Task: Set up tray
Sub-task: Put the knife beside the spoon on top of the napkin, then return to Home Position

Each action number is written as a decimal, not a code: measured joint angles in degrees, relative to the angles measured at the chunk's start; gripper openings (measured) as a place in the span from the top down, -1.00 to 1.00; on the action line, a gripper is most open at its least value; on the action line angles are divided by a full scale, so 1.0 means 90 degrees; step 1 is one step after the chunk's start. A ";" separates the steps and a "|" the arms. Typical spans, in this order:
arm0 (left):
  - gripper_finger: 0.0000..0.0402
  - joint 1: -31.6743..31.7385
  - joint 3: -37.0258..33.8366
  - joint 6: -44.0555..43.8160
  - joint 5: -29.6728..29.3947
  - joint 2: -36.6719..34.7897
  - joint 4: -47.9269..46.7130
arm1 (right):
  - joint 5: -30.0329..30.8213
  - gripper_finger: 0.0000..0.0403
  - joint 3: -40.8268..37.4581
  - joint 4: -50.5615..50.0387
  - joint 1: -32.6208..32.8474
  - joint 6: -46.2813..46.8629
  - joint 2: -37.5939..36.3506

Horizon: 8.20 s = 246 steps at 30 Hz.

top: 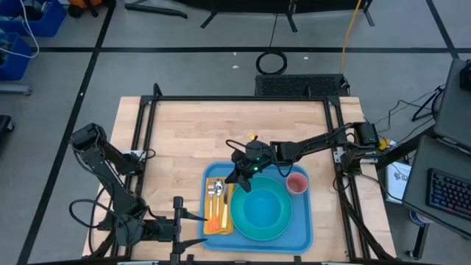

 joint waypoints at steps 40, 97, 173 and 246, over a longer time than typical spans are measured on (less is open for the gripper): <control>-0.24 0.0000 0.0000 0.0002 0.0012 0.0000 -0.0005 | 0.0046 1.00 -0.0226 -0.0397 -0.0500 -0.0506 0.0005; -0.24 0.0001 0.0000 0.0002 0.0009 0.0000 -0.0049 | -0.0257 0.95 -0.0226 -0.0515 -0.0845 0.0006 0.0767; -0.24 0.0000 0.0000 0.0000 0.0009 0.0000 -0.0126 | -0.0059 0.39 -0.0228 -0.0384 -0.0845 -0.0507 0.0767; 0.98 0.0559 -0.3858 -0.0698 0.0886 -0.4686 -0.0643 | 0.5129 1.00 -0.3374 -0.1614 0.3869 -0.3127 -0.7140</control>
